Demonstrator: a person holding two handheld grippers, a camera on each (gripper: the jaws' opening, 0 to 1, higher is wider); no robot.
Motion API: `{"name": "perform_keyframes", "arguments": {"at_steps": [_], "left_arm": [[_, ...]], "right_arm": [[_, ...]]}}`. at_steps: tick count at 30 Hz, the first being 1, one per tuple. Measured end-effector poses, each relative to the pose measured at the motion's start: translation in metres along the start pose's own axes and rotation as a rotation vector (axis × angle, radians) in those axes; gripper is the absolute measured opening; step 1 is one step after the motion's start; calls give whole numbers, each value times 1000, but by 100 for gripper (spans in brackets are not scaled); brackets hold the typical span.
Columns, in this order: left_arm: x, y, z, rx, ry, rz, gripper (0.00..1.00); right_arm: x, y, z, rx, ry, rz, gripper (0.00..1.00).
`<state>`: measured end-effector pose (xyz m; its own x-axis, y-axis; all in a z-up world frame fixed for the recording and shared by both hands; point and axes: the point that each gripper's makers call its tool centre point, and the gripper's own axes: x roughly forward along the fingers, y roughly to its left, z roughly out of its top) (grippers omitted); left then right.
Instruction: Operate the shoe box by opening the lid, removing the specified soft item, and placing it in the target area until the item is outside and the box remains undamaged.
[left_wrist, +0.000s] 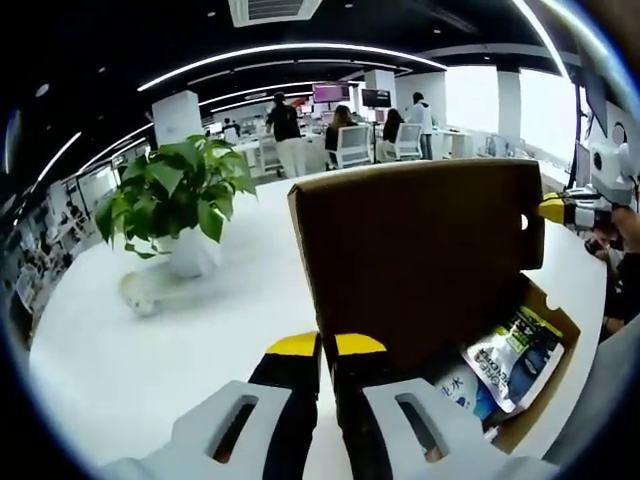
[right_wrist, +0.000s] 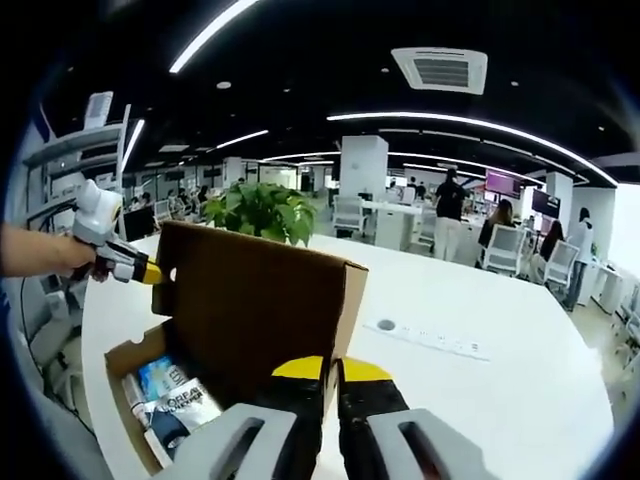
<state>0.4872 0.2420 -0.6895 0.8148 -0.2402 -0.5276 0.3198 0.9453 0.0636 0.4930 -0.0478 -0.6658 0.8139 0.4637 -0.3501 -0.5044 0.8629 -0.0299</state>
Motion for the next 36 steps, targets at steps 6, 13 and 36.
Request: {"name": "perform_keyframes", "arguments": {"at_steps": [6,13,36], "left_arm": [[5,2,2,5,5,2,1],[9,3,4,9,13,-3,1],[16,2,4,-1,10,-9,2]], "right_arm": [[1,1,-2,10,-9,-7,2],[1,4,-26,37,39,-11,3],[4,2,-56,135,85,-23,0]]}}
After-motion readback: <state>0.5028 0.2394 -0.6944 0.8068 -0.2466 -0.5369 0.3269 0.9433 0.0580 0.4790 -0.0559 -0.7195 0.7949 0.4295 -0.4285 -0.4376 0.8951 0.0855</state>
